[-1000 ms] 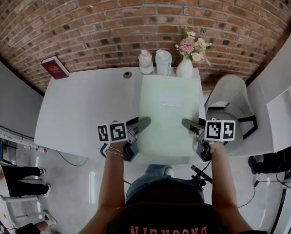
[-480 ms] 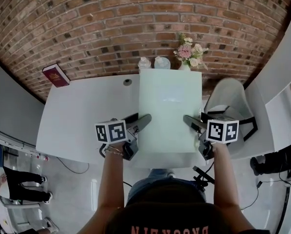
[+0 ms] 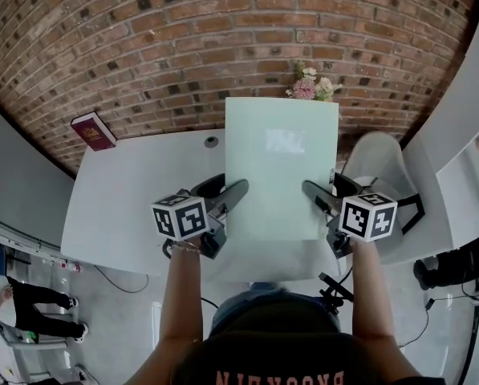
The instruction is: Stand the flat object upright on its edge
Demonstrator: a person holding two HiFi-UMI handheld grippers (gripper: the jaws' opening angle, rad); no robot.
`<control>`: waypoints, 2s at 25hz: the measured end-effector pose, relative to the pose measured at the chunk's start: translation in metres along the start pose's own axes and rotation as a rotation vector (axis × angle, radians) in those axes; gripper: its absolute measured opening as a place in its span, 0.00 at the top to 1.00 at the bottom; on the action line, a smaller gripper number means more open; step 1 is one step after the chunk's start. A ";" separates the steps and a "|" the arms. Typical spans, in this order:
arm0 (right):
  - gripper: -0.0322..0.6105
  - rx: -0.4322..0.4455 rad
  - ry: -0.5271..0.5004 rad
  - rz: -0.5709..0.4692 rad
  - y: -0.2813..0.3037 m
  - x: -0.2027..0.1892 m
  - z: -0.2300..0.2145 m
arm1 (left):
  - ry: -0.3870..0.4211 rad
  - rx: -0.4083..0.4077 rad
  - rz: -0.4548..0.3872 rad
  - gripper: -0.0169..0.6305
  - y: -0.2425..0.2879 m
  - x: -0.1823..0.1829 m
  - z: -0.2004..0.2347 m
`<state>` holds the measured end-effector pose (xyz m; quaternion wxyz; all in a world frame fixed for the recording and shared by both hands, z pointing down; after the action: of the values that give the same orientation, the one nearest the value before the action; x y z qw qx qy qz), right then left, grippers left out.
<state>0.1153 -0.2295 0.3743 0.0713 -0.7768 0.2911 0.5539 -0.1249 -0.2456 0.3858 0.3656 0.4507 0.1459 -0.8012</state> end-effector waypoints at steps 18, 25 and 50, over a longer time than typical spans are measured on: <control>0.40 -0.035 -0.336 -0.174 -0.001 0.053 0.008 | 0.377 -0.076 -0.096 0.51 0.019 0.041 -0.027; 0.40 -0.081 -0.441 -0.172 0.005 0.063 0.004 | 0.482 -0.042 -0.074 0.51 0.030 0.047 -0.030; 0.41 -0.163 -0.444 -0.097 0.047 0.047 -0.032 | 0.531 0.039 0.027 0.51 0.074 0.038 0.007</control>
<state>0.1269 -0.2992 0.3537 0.0972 -0.6522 0.1848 0.7287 -0.0886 -0.3177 0.3648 0.3162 0.6540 0.2153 -0.6526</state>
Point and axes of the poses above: the fingertips, and each gripper's own axes: y forward along the fingers, z to its left, x out of its top, the point moved 4 cm from there along -y, backward along the fingers, and after that the axes turned 9 degrees about -z, right-handed, at the moved point
